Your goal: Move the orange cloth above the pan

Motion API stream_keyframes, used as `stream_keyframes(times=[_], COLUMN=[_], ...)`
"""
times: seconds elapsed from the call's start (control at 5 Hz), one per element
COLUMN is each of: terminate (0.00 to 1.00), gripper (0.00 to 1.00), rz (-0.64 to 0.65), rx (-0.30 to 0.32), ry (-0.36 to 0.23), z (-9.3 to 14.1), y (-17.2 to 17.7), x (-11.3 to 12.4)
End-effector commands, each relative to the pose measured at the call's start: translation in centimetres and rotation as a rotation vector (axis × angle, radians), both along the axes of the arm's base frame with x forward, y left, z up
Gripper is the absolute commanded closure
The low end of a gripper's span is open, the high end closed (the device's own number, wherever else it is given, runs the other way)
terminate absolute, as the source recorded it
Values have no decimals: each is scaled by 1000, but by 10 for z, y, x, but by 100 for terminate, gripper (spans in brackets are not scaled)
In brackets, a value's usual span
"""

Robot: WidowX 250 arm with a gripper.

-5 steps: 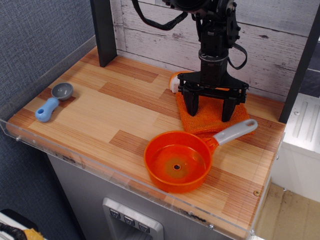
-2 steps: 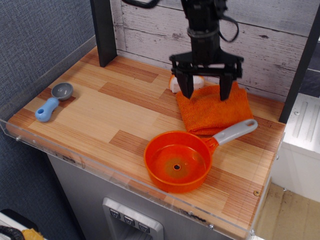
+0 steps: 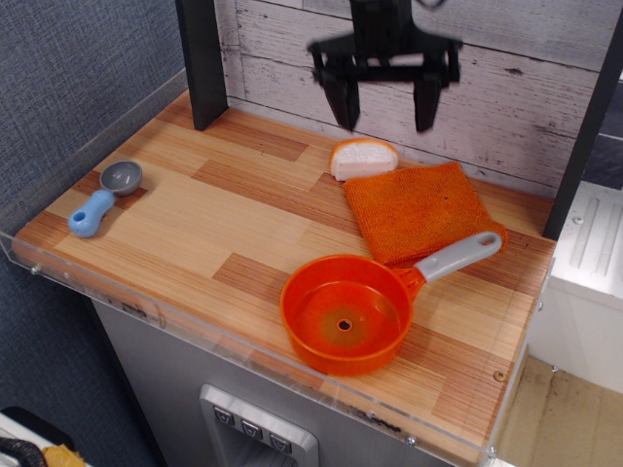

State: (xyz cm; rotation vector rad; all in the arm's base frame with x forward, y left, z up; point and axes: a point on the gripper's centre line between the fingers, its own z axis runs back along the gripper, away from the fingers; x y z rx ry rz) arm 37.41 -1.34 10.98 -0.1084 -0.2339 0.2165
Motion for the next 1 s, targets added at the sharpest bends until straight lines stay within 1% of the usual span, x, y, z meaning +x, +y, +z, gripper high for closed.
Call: stream_keyframes(times=[0.0, 0.2, 0.8], terminate=[0, 0, 0], gripper=[0, 0, 0], rz=[58, 92, 92], rx=[32, -12, -12], ry=[-134, -155, -155], z=[59, 75, 75], y=[19, 27, 27], x=[-8, -12, -12])
